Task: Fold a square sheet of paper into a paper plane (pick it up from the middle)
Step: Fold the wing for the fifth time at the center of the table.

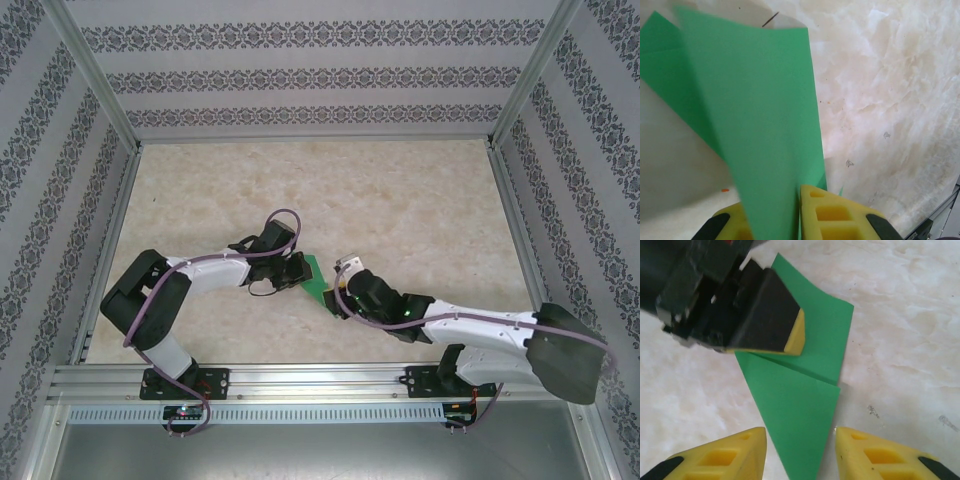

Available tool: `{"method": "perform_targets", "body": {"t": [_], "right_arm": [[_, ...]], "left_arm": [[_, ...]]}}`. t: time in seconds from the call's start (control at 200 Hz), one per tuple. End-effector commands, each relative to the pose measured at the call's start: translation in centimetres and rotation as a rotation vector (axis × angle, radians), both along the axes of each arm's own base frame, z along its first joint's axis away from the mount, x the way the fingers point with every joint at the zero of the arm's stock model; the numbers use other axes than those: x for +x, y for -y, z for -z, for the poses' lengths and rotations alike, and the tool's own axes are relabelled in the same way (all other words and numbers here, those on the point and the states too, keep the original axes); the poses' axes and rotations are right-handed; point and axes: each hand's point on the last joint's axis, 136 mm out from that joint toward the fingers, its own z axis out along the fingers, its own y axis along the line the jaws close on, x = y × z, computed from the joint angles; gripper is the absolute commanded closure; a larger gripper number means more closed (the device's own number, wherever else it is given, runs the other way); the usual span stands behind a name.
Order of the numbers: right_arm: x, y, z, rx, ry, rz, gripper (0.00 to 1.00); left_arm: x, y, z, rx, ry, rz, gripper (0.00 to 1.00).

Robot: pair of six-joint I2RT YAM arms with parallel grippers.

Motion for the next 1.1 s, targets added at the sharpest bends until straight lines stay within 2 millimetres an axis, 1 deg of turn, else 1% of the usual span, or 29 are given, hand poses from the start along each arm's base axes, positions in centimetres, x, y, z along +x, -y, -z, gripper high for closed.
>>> {"method": "perform_targets", "body": {"t": [0.0,0.065,0.13,0.27,0.38,0.485,0.624,0.784,0.879,1.099], "right_arm": [[0.6,-1.6,-0.4,-0.161,0.185,-0.091,0.6],[0.4,-2.6,-0.2,-0.229,0.25,-0.124,0.6],[-0.2,-3.7,0.1,-0.256,0.307,-0.17,0.61],[-0.8,-4.8,1.4,-0.344,0.377,-0.211,0.6],[-0.8,-4.9,2.4,-0.395,0.397,-0.208,0.6],[-0.2,-4.5,2.8,-0.428,0.421,-0.168,0.61],[0.1,-4.7,3.3,-0.458,0.439,-0.174,0.66],[0.1,-5.4,4.0,-0.467,0.429,-0.19,0.71],[0.3,-5.7,4.0,-0.468,0.43,-0.189,0.74],[0.6,-4.9,4.7,-0.499,0.428,-0.147,0.78]], "left_arm": [[0.2,-0.1,0.1,0.004,-0.011,0.025,0.89],[0.1,-0.2,0.1,0.008,-0.014,0.026,0.9],[0.2,-0.3,0.2,0.008,-0.016,0.024,0.9],[0.4,-0.3,0.0,0.005,-0.016,0.026,0.9],[0.4,-0.4,-0.1,0.003,-0.014,0.027,0.9],[0.5,-0.4,-0.1,0.002,-0.016,0.026,0.9],[0.5,-0.3,0.0,0.001,-0.02,0.028,0.9],[0.6,-0.1,0.0,-0.004,-0.023,0.029,0.9],[0.5,-0.1,0.1,-0.003,-0.026,0.031,0.89],[0.5,-0.2,0.0,-0.002,-0.029,0.031,0.89]]}}
